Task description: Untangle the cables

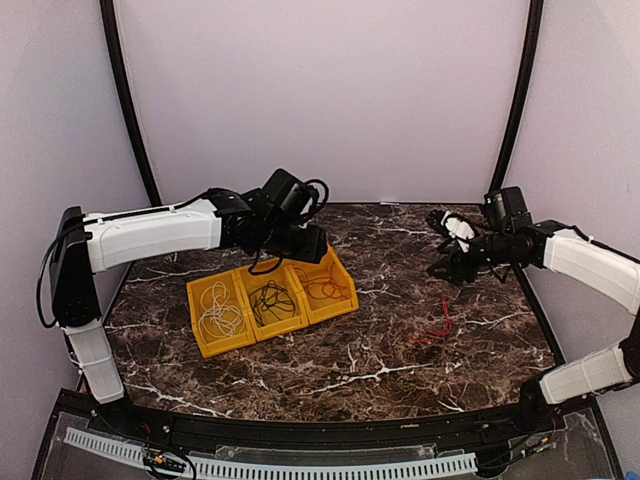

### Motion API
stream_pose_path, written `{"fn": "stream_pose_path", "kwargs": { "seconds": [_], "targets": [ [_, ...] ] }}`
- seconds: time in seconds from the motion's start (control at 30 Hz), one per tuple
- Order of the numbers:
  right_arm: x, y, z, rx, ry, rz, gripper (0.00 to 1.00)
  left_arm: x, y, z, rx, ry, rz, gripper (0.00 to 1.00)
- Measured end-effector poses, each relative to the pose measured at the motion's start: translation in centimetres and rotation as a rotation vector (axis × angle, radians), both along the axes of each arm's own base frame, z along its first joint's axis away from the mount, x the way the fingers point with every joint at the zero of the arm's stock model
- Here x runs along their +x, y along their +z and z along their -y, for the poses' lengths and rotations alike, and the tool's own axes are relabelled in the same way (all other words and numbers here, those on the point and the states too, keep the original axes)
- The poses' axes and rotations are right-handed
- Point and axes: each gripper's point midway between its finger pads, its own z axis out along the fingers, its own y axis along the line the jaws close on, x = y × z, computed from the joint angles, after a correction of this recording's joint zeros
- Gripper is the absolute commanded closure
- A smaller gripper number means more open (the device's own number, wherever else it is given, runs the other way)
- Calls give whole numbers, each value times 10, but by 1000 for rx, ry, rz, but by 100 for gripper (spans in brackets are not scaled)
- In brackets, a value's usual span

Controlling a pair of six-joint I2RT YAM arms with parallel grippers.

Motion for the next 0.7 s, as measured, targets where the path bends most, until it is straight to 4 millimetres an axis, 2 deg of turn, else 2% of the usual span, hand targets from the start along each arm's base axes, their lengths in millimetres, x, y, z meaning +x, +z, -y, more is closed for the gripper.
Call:
{"fn": "stream_pose_path", "kwargs": {
  "seconds": [0.1,0.17,0.27,0.4,0.5,0.57,0.7],
  "targets": [
    [5,15,14,-44,-55,37,31,-17,22,16,-42,-77,71,48],
    [-2,14,23,-84,-78,29,30,-26,29,27,-64,-126,114,48],
    [-14,0,36,-147,-107,-20,30,-41,28,47,-84,-206,160,46],
    [-37,-36,52,-232,-128,-135,30,-67,22,77,-138,-335,197,43],
    [-47,-50,64,-285,-160,-167,27,-86,24,113,-242,-430,217,40],
    [-48,-50,73,-305,-199,-154,26,-97,17,142,-304,-479,207,40],
    [-40,-43,88,-310,-295,-96,26,-110,-17,199,-372,-534,154,40]
  ]
}}
